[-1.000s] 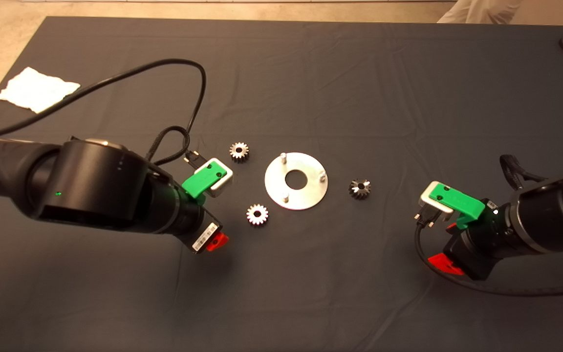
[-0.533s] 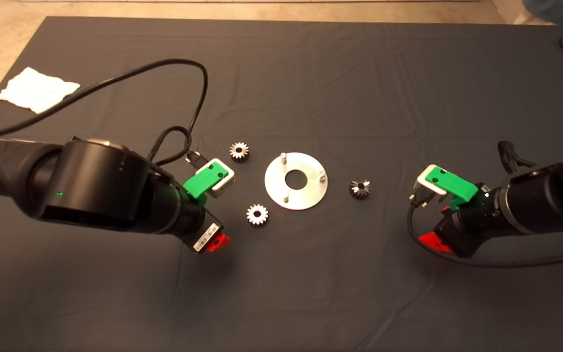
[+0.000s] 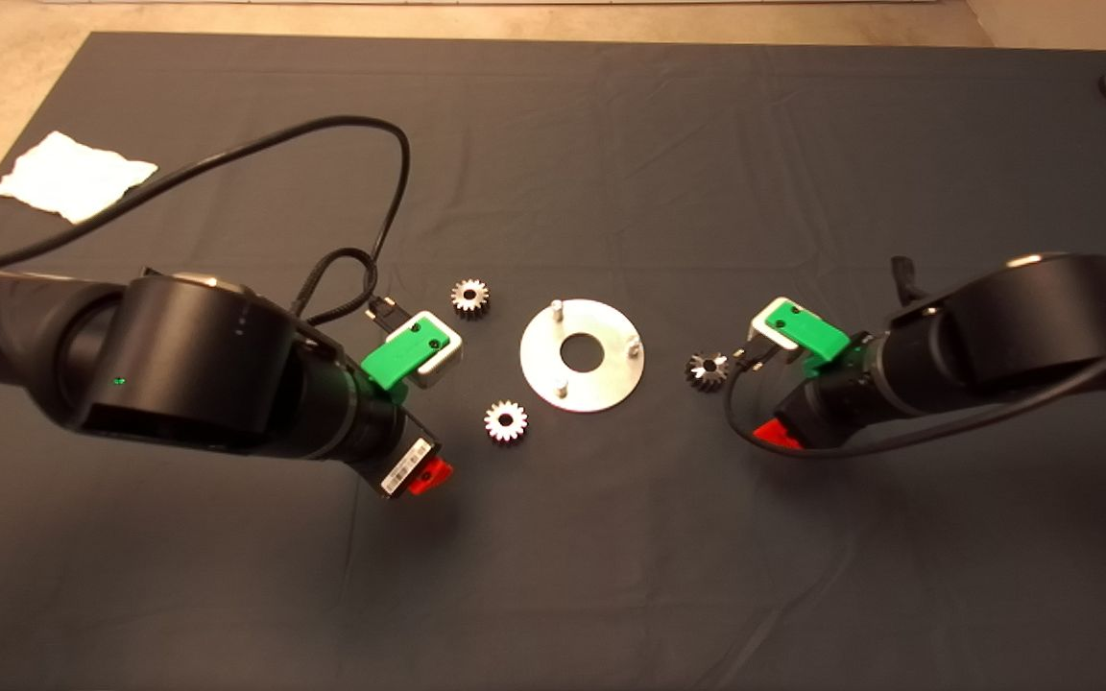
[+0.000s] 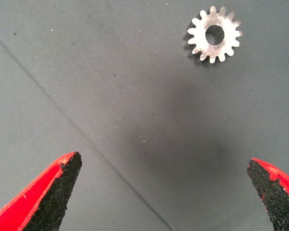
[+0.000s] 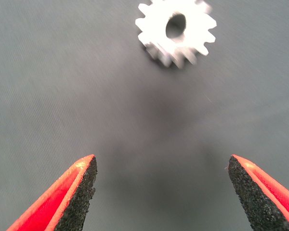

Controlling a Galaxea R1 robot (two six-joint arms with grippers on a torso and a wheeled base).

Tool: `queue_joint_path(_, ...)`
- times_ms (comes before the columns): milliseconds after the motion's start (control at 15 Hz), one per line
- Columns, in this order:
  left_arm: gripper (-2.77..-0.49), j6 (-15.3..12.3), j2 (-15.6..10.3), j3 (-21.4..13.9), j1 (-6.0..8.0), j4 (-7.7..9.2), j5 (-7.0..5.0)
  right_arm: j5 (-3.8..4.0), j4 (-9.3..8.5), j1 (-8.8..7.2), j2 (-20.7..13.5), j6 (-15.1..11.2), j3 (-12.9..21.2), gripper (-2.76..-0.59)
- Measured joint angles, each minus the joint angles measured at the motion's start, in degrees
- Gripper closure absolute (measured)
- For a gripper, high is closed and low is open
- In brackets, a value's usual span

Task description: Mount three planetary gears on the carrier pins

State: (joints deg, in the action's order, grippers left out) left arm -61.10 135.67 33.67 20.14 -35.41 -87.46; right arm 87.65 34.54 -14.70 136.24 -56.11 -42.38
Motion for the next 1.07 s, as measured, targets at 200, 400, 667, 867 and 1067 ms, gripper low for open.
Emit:
queue_joint_path(200,-2.5,0.0,0.0,0.0,0.0,0.0,0.0,0.0,0.4,0.93,3.0,0.7,-3.1,-2.02)
queue_joint_path(400,-2.5,0.0,0.0,0.0,0.0,0.0,0.0,0.02,1.0,1.12,4.8,1.9,-5.7,-2.02)
queue_joint_path(667,-2.5,0.0,0.0,0.0,0.01,0.0,0.0,0.02,2.53,1.67,6.3,3.9,-9.2,-2.02)
queue_joint_path(867,-2.5,0.0,0.0,0.0,0.0,0.0,0.0,0.02,3.3,1.67,6.7,4.8,-10.7,-2.02)
queue_joint_path(1067,-2.5,0.0,0.0,0.0,0.0,0.0,0.0,0.0,3.67,1.67,7.0,5.3,-12.2,-2.02)
